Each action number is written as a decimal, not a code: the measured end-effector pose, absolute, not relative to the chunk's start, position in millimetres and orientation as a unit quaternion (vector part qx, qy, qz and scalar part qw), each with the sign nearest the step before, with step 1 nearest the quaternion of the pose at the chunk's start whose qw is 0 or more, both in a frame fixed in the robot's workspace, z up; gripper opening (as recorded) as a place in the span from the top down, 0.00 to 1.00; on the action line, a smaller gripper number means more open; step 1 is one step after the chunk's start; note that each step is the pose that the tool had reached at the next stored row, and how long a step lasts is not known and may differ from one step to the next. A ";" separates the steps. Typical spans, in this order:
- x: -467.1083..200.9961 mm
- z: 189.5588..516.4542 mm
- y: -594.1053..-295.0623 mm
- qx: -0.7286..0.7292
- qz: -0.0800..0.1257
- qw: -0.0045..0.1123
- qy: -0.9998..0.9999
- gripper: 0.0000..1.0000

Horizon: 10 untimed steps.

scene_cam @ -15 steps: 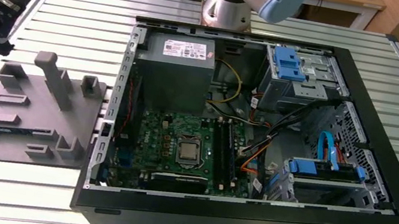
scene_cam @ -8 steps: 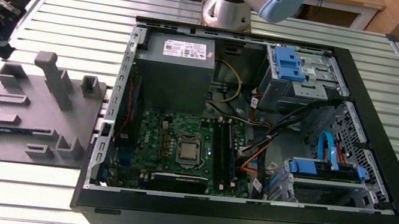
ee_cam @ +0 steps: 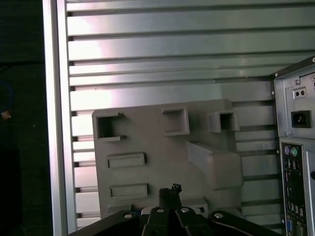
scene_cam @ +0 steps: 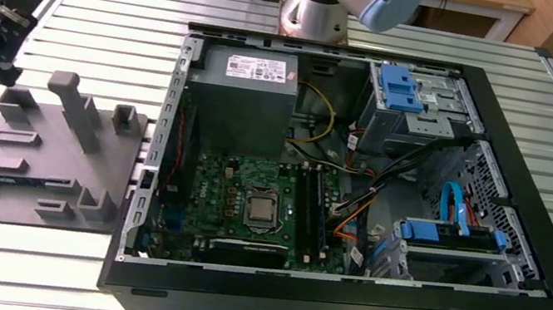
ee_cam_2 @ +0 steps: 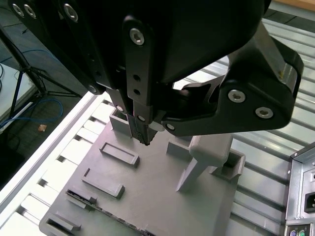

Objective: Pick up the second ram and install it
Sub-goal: 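Reach for the second ram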

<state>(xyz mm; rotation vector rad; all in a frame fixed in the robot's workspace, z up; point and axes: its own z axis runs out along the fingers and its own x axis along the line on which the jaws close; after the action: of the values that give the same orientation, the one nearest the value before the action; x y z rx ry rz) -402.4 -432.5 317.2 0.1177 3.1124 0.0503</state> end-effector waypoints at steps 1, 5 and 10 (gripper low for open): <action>-402.4 316.5 -432.8 0.038 0.016 0.013 0.999 0.90; -402.4 313.6 -434.0 0.038 0.016 0.013 0.999 0.90; -402.5 310.0 -435.7 0.038 0.016 0.013 0.999 0.90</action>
<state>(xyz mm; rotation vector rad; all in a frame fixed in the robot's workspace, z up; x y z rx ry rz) -402.5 -435.7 310.0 0.1178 3.1124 0.0502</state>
